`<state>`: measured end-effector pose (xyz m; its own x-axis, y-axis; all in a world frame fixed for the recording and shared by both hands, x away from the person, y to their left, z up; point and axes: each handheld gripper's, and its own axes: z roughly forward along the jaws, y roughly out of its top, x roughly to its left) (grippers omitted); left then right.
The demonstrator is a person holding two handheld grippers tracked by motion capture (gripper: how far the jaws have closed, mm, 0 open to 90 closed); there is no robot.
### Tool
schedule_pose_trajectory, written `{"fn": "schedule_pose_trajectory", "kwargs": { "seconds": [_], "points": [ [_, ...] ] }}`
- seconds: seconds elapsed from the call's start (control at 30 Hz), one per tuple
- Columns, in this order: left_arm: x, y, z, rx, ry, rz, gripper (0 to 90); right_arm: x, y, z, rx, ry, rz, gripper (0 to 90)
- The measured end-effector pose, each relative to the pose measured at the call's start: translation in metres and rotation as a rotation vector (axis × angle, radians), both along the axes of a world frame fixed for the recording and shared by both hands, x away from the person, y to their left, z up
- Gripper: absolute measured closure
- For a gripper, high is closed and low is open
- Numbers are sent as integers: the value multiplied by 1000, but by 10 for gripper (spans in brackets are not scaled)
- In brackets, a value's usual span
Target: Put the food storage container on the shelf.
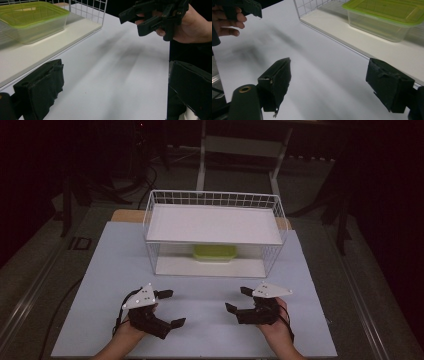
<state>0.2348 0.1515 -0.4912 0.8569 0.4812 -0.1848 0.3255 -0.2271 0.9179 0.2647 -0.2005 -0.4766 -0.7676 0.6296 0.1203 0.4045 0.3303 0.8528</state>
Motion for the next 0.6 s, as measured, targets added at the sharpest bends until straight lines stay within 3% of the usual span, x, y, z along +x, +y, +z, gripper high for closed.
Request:
{"fn": "schedule_pose_trajectory", "kwargs": {
  "seconds": [0.13,0.27,0.6],
  "points": [
    [0,1,-5,-2,8,10,5,2,-3,-9,-11,2,1,201],
    [1,1,-10,8,16,10,5,4,-2,-19,-74,8,12,201],
    [6,3,-22,23,25,39,5,12,-4,-23,-75,23,23,192]
  ]
}}
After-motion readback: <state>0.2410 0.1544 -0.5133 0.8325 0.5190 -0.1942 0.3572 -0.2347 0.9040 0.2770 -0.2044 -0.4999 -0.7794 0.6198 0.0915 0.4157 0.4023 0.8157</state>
